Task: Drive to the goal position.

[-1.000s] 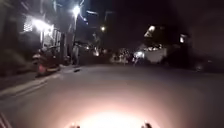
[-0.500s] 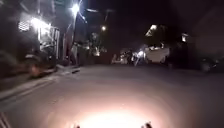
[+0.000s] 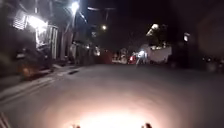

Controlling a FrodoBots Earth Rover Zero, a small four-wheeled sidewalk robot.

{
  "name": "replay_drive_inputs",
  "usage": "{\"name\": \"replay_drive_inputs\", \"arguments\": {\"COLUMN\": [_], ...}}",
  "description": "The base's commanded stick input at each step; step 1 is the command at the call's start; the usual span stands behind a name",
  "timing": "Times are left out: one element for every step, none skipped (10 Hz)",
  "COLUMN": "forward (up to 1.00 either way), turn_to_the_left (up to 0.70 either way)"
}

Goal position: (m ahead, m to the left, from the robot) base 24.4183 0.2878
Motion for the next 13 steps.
{"name": "replay_drive_inputs", "arguments": {"forward": [0.7, 0.7, 0.7, 0.7, 0.7, 0.7, 0.7, 0.7, 0.7, 0.7, 0.7, 0.7, 0.7], "turn_to_the_left": [0.0, 0.0, 0.0, 0.0, 0.0, 0.0, 0.0, 0.0, 0.0, 0.0, 0.0, 0.0, 0.0]}}
